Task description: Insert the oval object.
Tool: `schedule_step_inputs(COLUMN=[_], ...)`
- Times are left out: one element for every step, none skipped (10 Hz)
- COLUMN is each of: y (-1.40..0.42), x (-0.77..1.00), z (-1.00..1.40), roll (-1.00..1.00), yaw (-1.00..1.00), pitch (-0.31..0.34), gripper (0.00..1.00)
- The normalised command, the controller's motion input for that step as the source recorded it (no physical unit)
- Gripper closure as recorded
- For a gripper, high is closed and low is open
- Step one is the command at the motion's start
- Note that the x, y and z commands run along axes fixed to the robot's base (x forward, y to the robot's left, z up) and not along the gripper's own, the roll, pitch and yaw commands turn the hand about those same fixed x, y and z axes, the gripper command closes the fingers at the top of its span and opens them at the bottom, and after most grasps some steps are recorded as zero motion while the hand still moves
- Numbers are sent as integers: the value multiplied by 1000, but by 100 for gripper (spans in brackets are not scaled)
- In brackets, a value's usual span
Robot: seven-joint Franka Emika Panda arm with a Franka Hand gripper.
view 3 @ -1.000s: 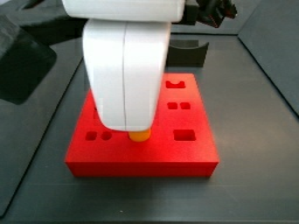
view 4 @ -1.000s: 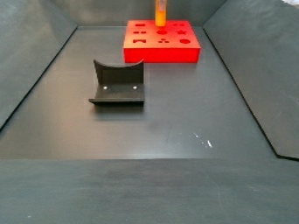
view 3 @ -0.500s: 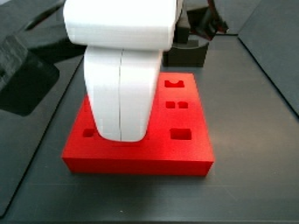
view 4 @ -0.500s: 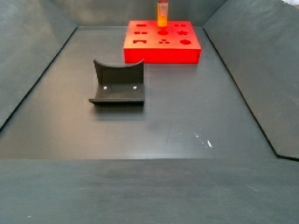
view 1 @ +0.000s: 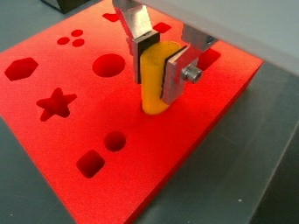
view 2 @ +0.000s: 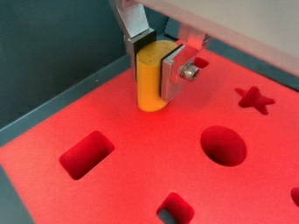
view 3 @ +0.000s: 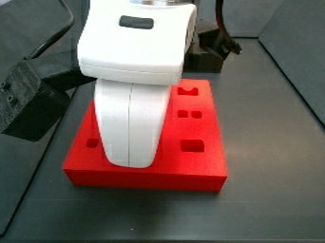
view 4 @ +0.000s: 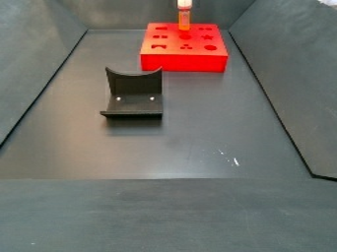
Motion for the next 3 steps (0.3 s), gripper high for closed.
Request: schedule_step_inputs(y=[-106, -63, 0], x=[0, 0, 0], z=[-474, -314, 0], roll=[161, 184, 0], yaw=[-20, 0, 0], pitch=[23, 41, 0], gripper=[100, 100, 100])
